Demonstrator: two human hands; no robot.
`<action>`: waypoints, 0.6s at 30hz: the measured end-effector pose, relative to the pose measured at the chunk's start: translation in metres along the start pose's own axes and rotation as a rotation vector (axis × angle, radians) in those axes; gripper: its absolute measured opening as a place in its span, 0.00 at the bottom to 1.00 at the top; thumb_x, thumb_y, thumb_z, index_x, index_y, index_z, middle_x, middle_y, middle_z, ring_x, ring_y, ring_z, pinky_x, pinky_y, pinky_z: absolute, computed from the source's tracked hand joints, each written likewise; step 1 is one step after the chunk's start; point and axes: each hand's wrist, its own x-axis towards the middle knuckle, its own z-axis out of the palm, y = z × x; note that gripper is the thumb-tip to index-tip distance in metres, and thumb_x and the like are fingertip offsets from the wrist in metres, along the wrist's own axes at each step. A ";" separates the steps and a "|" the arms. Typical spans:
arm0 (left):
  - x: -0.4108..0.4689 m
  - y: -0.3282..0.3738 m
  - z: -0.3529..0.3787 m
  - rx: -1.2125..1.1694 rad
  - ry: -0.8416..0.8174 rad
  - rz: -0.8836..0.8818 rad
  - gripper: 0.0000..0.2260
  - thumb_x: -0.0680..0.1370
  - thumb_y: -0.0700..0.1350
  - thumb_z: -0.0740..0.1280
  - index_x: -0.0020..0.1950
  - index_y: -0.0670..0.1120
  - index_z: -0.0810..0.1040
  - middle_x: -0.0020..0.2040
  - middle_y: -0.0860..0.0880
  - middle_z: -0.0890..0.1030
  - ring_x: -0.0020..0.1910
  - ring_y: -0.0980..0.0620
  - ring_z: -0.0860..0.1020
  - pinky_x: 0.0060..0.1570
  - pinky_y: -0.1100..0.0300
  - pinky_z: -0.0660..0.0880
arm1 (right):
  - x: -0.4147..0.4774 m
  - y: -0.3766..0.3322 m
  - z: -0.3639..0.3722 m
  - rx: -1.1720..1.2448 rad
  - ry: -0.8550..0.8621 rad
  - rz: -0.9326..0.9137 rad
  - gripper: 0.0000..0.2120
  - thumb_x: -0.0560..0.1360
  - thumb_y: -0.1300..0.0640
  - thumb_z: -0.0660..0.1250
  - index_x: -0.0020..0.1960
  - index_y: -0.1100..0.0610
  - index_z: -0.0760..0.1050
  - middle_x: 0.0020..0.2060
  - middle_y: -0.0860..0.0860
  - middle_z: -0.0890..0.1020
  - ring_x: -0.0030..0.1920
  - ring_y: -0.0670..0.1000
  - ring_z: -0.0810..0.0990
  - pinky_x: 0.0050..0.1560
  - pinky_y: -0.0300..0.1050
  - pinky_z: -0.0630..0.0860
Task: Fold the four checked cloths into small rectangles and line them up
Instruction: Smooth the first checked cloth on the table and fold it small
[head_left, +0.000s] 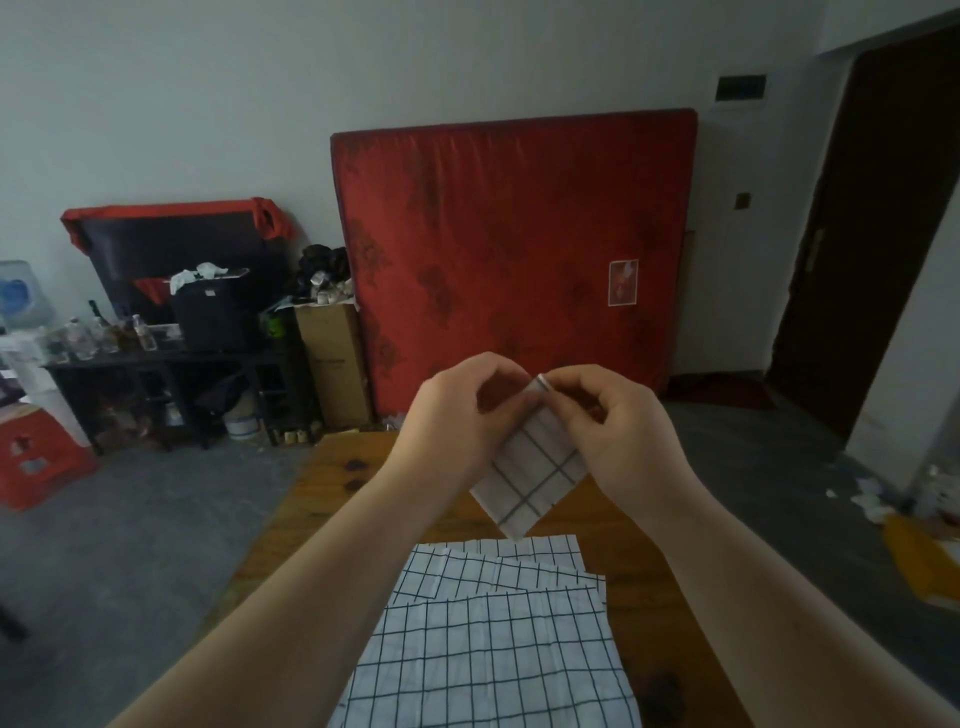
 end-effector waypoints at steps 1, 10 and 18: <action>0.000 -0.001 0.000 -0.010 0.016 -0.017 0.03 0.77 0.52 0.74 0.49 0.57 0.82 0.43 0.60 0.83 0.44 0.64 0.80 0.39 0.72 0.74 | -0.001 0.000 -0.001 -0.007 -0.011 -0.015 0.08 0.81 0.54 0.67 0.57 0.43 0.79 0.48 0.39 0.81 0.51 0.35 0.78 0.48 0.27 0.75; 0.005 -0.004 -0.003 -0.335 0.078 -0.176 0.02 0.78 0.50 0.72 0.48 0.54 0.84 0.44 0.55 0.85 0.46 0.55 0.83 0.48 0.54 0.82 | 0.006 0.009 -0.005 0.041 0.122 0.064 0.13 0.78 0.50 0.70 0.61 0.43 0.73 0.56 0.39 0.77 0.57 0.42 0.77 0.53 0.40 0.77; 0.006 -0.005 -0.002 -0.392 0.035 -0.151 0.11 0.80 0.43 0.70 0.57 0.59 0.80 0.49 0.56 0.86 0.49 0.56 0.83 0.49 0.55 0.82 | 0.010 0.002 -0.008 0.287 0.119 0.183 0.02 0.80 0.51 0.69 0.51 0.45 0.79 0.45 0.47 0.84 0.44 0.47 0.84 0.45 0.48 0.85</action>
